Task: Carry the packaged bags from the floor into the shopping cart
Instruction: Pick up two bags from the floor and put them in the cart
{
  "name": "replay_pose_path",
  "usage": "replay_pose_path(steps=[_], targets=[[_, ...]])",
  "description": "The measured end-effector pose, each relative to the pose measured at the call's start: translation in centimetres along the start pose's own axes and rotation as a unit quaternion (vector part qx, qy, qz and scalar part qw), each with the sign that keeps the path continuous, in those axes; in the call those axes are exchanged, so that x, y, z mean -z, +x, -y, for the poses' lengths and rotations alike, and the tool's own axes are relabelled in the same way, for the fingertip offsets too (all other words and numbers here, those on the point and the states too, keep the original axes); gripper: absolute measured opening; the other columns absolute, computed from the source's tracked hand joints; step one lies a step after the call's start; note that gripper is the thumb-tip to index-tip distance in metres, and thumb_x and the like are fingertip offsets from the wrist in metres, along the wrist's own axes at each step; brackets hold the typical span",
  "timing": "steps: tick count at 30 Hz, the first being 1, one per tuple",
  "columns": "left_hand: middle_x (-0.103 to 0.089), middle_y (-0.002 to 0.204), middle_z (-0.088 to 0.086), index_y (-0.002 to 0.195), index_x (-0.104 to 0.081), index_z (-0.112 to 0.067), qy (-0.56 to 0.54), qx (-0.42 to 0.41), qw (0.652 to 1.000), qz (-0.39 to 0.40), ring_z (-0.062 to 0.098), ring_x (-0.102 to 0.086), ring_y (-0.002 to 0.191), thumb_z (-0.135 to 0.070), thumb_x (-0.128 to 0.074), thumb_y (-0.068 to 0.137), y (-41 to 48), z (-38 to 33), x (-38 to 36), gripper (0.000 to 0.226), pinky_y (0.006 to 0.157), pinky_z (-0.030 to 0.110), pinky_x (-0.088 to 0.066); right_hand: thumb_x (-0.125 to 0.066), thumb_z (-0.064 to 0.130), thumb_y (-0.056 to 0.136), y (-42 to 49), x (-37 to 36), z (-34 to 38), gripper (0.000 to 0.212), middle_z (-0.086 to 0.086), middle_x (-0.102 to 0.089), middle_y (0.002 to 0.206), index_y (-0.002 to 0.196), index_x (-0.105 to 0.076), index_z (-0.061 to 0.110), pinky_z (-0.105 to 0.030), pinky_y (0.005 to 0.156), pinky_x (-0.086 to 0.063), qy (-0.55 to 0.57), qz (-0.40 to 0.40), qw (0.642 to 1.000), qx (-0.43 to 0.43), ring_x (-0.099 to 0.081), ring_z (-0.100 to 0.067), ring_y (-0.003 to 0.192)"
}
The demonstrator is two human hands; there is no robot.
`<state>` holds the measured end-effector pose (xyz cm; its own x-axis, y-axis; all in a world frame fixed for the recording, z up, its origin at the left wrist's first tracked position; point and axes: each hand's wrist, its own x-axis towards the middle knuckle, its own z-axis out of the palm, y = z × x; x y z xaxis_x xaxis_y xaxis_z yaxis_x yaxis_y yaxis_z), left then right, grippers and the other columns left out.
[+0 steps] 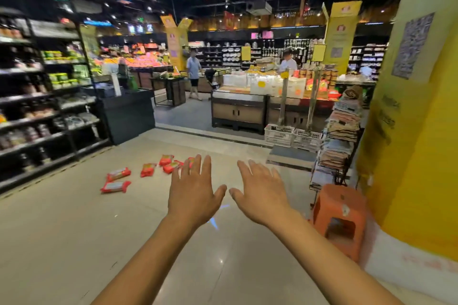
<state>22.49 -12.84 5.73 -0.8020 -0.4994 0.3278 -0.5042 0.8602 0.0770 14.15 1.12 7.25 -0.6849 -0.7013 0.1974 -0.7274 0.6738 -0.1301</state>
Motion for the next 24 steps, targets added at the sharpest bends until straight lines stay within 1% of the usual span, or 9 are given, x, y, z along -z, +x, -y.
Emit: replay_pose_path(steps=[6,8,10,14,19,24], targets=[[-0.010,0.172,0.005,0.164,-0.005,-0.022,0.036,0.084,0.996,0.014,0.030,-0.013,0.157,-0.068,-0.036,0.099,-0.1,4.9,-1.7,0.086,0.125,0.051,-0.015,-0.037,0.055,0.104,3.5,-2.7,3.1,0.071,-0.008,-0.012,0.170,0.163,-0.011,0.024,-0.050,0.126,-0.009,0.031,0.046,0.996,0.077,-0.012,-0.028,0.156],[-0.012,0.172,0.006,0.164,-0.006,-0.021,0.049,0.108,0.993,0.018,0.030,-0.013,0.157,-0.068,-0.036,0.099,0.2,5.7,-2.1,0.085,0.126,0.050,-0.015,-0.038,0.054,0.104,4.8,-3.5,3.4,0.071,-0.008,-0.013,0.170,0.163,-0.011,0.024,-0.050,0.126,-0.009,0.038,0.057,0.993,0.101,-0.013,-0.028,0.156],[-0.011,0.172,0.005,0.164,-0.008,-0.021,0.055,0.133,0.989,0.024,0.030,-0.011,0.158,-0.068,-0.035,0.099,0.9,5.9,-2.2,0.084,0.127,0.050,-0.013,-0.038,0.054,0.104,6.3,-4.2,3.3,0.071,-0.008,-0.014,0.170,0.163,-0.012,0.023,-0.050,0.126,-0.009,0.041,0.065,0.989,0.125,-0.013,-0.029,0.156],[-0.013,0.172,0.005,0.163,-0.012,-0.024,0.065,0.168,0.983,0.023,0.030,-0.013,0.157,-0.068,-0.036,0.098,3.2,5.4,-2.7,0.082,0.126,0.053,-0.016,-0.037,0.055,0.104,10.0,-5.0,2.6,0.072,-0.009,-0.013,0.170,0.163,-0.010,0.022,-0.050,0.125,-0.008,0.041,0.079,0.983,0.158,-0.013,-0.029,0.156],[-0.011,0.172,0.005,0.164,-0.008,-0.023,0.083,0.207,0.974,0.027,0.030,-0.010,0.158,-0.068,-0.034,0.099,6.6,4.1,-3.5,0.083,0.127,0.052,-0.011,-0.038,0.055,0.104,14.4,-5.5,0.9,0.072,-0.008,-0.015,0.170,0.163,-0.011,0.023,-0.050,0.125,-0.009,0.061,0.081,0.975,0.196,-0.015,-0.029,0.156],[-0.011,0.172,0.004,0.164,-0.006,-0.024,0.095,0.235,0.967,0.028,0.029,-0.010,0.158,-0.068,-0.034,0.099,8.9,3.6,-4.9,0.083,0.127,0.051,-0.012,-0.038,0.055,0.104,17.6,-6.6,-0.2,0.071,-0.007,-0.016,0.169,0.162,-0.012,0.023,-0.048,0.125,-0.010,0.077,0.090,0.966,0.228,-0.015,-0.027,0.155]])
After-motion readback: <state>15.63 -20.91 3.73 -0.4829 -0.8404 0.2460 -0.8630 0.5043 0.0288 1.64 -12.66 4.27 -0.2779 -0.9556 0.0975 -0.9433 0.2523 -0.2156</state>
